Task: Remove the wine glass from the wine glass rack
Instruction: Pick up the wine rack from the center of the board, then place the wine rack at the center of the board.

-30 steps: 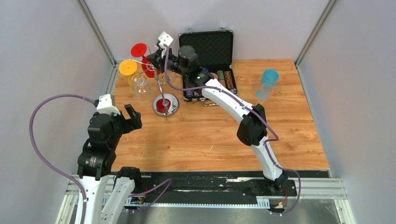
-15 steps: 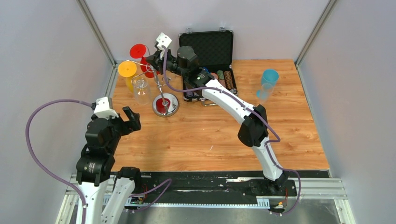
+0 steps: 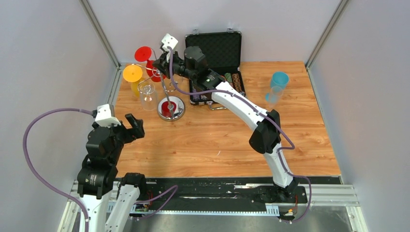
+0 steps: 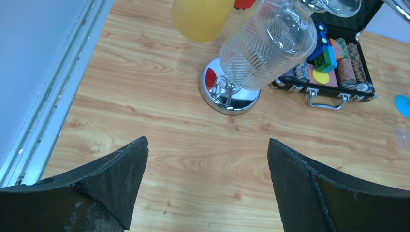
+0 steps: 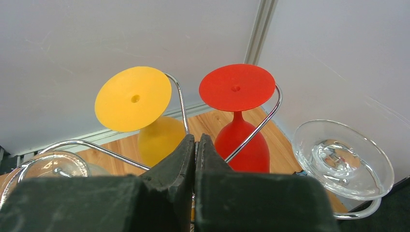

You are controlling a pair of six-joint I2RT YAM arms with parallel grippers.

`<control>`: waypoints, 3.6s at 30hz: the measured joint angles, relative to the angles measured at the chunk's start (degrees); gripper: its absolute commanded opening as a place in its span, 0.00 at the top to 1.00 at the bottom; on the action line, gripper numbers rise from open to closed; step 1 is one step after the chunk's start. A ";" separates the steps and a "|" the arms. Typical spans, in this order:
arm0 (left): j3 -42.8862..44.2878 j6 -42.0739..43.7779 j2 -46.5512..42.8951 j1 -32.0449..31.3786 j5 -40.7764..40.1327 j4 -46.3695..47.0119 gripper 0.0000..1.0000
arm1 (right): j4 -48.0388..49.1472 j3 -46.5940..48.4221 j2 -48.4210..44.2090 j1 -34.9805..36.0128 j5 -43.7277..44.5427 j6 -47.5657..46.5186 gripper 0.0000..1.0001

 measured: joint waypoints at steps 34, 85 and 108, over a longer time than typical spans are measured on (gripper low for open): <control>-1.25 0.57 -4.79 0.00 -0.70 0.13 0.00 | -6.32 1.03 -1.90 0.22 1.57 -0.24 1.00; -1.25 0.55 -5.18 0.00 -2.56 0.11 0.00 | -16.59 -10.71 -24.04 0.70 2.21 -0.39 1.00; -1.25 0.55 -6.47 0.00 -3.15 0.09 0.00 | -17.70 -34.18 -43.78 0.74 5.84 -2.16 1.00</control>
